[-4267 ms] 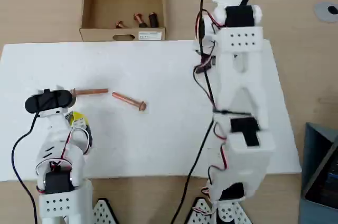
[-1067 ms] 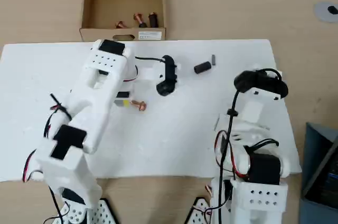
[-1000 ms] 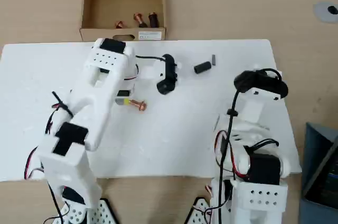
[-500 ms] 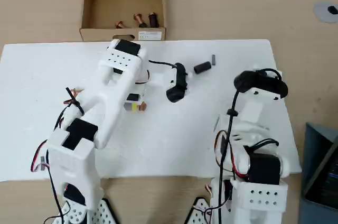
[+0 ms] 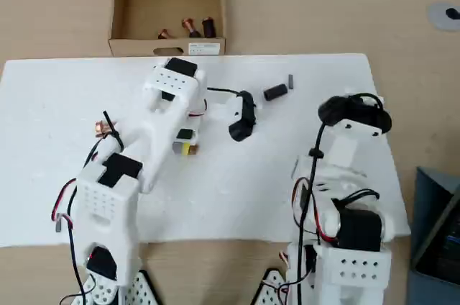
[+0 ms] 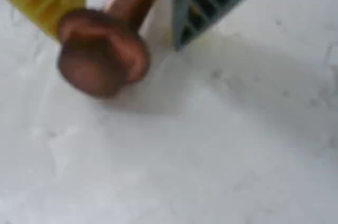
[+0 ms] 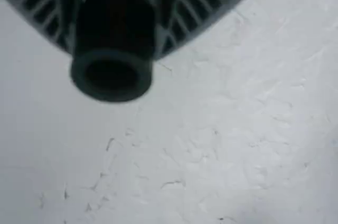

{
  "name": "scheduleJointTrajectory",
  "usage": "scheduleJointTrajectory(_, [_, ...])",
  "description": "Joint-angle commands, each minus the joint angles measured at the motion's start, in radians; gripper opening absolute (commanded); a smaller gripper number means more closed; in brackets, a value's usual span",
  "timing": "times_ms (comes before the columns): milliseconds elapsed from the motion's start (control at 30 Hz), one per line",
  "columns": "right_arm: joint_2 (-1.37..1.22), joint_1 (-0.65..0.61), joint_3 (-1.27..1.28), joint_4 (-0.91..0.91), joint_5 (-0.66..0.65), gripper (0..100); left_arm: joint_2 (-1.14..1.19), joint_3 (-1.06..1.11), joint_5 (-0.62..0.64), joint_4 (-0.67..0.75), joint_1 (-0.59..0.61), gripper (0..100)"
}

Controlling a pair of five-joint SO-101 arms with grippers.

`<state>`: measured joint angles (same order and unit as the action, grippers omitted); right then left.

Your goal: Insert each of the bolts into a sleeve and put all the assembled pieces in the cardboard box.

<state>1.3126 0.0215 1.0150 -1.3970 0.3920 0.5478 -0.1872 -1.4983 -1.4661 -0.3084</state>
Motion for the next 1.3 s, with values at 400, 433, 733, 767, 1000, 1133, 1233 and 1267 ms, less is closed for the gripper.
scheduleJointTrajectory(400, [0.01, 0.005, -0.01, 0.017, 0.002, 0.9, 0.074, -0.15, 0.054, -0.083, 0.009, 0])
scheduleJointTrajectory(433, [0.01, 0.005, -0.01, 0.017, 0.002, 0.9, 0.074, -0.178, 0.063, -0.114, 0.009, 0])
scheduleJointTrajectory(733, [0.01, 0.002, -0.085, 0.014, -0.008, 0.9, 0.07, -0.549, 0.276, -0.287, 0.052, 0])
scheduleJointTrajectory(767, [0.01, 0.002, -0.094, 0.014, -0.02, 0.9, 0.056, -0.578, 0.308, -0.287, 0.055, 0])
scheduleJointTrajectory(1000, [0.01, 0.002, -0.14, 0.012, -0.107, 0.9, -0.174, -0.606, 0.549, -0.287, 0.04, 0])
scheduleJointTrajectory(1133, [0.01, 0.002, -0.147, 0.011, -0.147, 0.9, -0.3, -0.611, 0.829, -0.287, 0.008, 0])
scheduleJointTrajectory(1233, [0.01, 0.002, -0.173, -0.015, -0.17, 0.9, -0.41, -0.608, 0.965, -0.287, -0.002, 0])
scheduleJointTrajectory(1267, [0.01, 0.002, -0.177, -0.021, -0.176, 0.9, -0.447, -0.606, 0.994, -0.287, -0.002, 0])
